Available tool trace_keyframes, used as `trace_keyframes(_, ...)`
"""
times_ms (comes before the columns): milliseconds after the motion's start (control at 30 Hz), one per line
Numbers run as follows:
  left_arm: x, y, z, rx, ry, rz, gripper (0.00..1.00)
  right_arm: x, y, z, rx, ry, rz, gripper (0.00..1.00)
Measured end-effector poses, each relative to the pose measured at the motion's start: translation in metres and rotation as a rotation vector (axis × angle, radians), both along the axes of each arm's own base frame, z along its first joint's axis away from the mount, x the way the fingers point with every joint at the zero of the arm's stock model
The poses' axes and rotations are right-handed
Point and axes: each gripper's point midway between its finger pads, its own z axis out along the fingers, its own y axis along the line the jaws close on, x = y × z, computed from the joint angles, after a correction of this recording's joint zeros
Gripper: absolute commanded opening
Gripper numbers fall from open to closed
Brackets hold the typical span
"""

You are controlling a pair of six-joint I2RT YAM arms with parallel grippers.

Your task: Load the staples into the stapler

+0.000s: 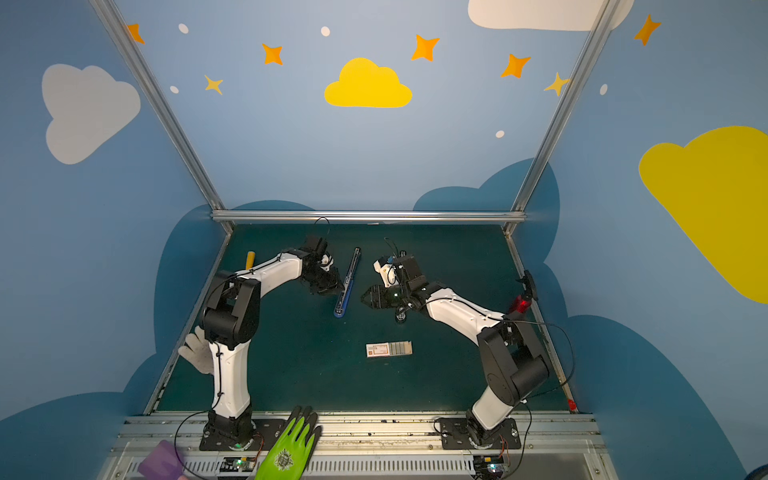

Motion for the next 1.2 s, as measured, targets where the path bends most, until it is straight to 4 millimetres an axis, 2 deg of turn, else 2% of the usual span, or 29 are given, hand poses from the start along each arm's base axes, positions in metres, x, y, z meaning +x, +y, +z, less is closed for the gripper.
trace_keyframes(400, -0.020, 0.002, 0.003, 0.089, 0.001, -0.024, 0.34, -0.001, -0.002, 0.000, -0.002, -0.003, -0.003, 0.56)
trace_keyframes(533, -0.024, 0.005, 0.011, 0.101, 0.003, -0.021, 0.37, -0.001, -0.002, -0.001, -0.004, -0.002, -0.004, 0.56)
trace_keyframes(700, -0.008, 0.002, 0.033, 0.086, -0.049, -0.017, 0.40, -0.001, -0.002, -0.001, -0.004, -0.002, -0.004, 0.58)
trace_keyframes(800, 0.009, -0.002, 0.051, 0.071, -0.101, -0.015, 0.42, -0.002, -0.002, -0.001, -0.004, -0.002, -0.004, 0.58)
trace_keyframes(900, 0.026, -0.006, 0.060, 0.064, -0.134, -0.017, 0.42, -0.002, -0.001, -0.001, -0.004, -0.002, -0.002, 0.57)
trace_keyframes(967, 0.035, -0.009, 0.057, 0.069, -0.139, -0.021, 0.42, -0.003, -0.001, -0.001, -0.005, -0.002, 0.000, 0.57)
trace_keyframes(1067, 0.042, -0.010, 0.041, 0.088, -0.117, -0.030, 0.42, -0.003, 0.000, -0.001, -0.005, -0.002, 0.001, 0.57)
trace_keyframes(1200, 0.040, -0.008, 0.019, 0.124, -0.073, -0.041, 0.41, -0.003, -0.001, -0.001, -0.007, -0.004, -0.002, 0.57)
